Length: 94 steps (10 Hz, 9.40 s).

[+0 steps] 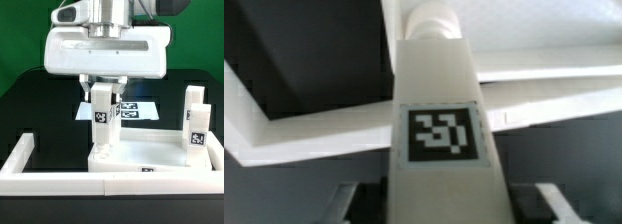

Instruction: Assemble desk

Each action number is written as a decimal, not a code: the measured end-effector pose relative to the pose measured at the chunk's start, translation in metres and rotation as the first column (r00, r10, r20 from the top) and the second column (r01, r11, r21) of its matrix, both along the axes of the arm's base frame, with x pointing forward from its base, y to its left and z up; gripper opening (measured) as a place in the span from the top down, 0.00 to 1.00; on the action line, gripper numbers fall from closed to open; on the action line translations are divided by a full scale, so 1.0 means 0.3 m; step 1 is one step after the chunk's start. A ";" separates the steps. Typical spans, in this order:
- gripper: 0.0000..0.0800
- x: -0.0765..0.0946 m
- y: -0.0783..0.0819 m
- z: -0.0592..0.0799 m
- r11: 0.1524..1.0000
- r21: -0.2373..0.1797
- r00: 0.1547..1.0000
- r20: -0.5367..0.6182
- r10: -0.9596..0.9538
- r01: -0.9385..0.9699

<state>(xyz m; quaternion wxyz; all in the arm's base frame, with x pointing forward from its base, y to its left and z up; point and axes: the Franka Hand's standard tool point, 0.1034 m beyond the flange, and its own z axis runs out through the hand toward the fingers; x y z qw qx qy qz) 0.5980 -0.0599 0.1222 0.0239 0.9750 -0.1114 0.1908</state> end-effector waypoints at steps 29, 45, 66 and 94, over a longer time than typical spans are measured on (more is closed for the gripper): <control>0.19 0.025 0.012 0.025 0.987 0.160 0.946 -0.323 0.026 0.028; 0.64 0.066 -0.009 -0.072 0.425 0.199 0.469 -0.420 -0.777 0.883; 0.64 0.078 -0.009 -0.044 0.989 0.151 0.961 -0.274 0.038 0.004; 0.63 0.101 0.071 -0.069 0.676 0.172 0.680 -0.387 -0.622 0.716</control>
Offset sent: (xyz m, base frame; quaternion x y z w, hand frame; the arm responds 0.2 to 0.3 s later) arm 0.0033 0.0030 -0.0113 0.0036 0.0169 0.0077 0.9998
